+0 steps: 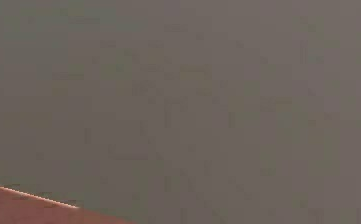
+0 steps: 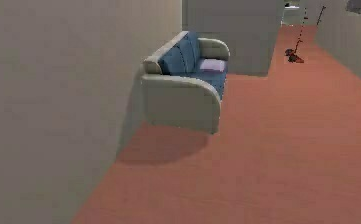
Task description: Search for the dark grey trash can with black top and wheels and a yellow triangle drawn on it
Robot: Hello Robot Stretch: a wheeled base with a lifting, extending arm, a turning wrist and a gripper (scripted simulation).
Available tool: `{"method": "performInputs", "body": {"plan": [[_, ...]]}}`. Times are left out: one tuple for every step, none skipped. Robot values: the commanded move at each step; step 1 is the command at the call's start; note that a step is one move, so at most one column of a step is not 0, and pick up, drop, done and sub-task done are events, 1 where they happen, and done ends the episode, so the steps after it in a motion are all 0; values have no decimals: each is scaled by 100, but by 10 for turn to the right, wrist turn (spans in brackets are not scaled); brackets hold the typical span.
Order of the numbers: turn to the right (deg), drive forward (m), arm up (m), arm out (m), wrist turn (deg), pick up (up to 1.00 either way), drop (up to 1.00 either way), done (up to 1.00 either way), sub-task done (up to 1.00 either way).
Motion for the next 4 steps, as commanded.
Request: {"method": "performInputs", "body": {"plan": [[450,0,0,0,0,0,0,0,0],[450,0,0,0,0,0,0,0,0],[360,0,0,0,0,0,0,0,0],[0,100,0,0,0,0,0,0,0]]}}
